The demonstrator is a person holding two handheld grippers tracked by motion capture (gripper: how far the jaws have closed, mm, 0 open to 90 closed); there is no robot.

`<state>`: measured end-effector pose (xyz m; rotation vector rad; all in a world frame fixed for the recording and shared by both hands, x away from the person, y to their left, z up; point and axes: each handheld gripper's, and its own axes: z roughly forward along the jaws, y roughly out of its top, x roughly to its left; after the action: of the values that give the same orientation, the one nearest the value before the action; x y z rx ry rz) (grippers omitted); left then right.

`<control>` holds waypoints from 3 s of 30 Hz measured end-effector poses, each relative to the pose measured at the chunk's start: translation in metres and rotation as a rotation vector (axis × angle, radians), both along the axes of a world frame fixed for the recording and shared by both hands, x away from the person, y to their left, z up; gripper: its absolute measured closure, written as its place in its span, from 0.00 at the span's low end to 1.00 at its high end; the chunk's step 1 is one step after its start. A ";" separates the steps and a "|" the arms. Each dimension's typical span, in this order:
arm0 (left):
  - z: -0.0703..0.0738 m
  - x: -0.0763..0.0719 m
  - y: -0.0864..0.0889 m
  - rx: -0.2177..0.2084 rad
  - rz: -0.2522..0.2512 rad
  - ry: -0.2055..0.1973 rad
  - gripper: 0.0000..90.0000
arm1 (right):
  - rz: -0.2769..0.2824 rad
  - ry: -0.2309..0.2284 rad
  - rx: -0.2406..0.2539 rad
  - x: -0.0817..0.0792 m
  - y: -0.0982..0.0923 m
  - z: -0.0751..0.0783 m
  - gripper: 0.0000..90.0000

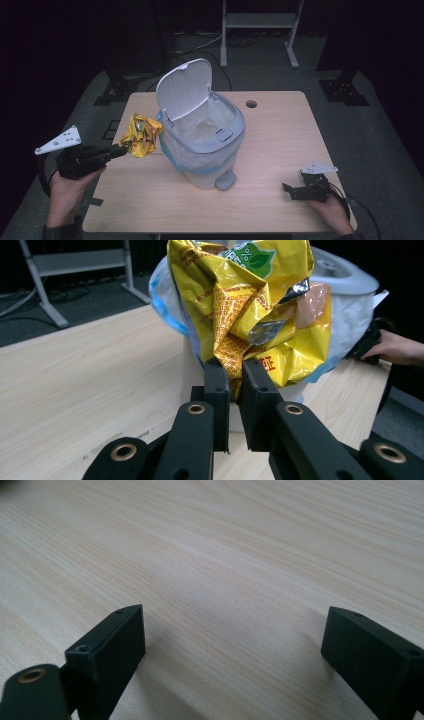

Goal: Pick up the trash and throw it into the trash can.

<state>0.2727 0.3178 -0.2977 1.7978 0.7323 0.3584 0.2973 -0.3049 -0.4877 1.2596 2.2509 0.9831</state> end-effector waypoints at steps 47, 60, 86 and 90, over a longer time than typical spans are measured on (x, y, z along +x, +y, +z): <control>0.060 0.050 -0.107 -0.068 -0.300 -0.095 0.93 | 0.000 0.000 0.000 0.000 0.000 0.000 0.10; 0.047 0.079 -0.136 -0.023 -0.273 -0.069 0.92 | 0.001 0.000 0.001 0.000 0.000 0.000 0.10; 0.031 0.090 -0.138 -0.020 -0.234 -0.057 0.82 | 0.000 0.001 0.000 0.000 0.000 0.000 0.10; 0.032 0.087 -0.138 -0.022 -0.233 -0.065 0.77 | 0.001 0.001 0.000 0.000 0.000 0.000 0.10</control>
<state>0.3600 0.1798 -0.2653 1.8196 0.4728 0.2511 0.2973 -0.3050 -0.4876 1.2592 2.2521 0.9832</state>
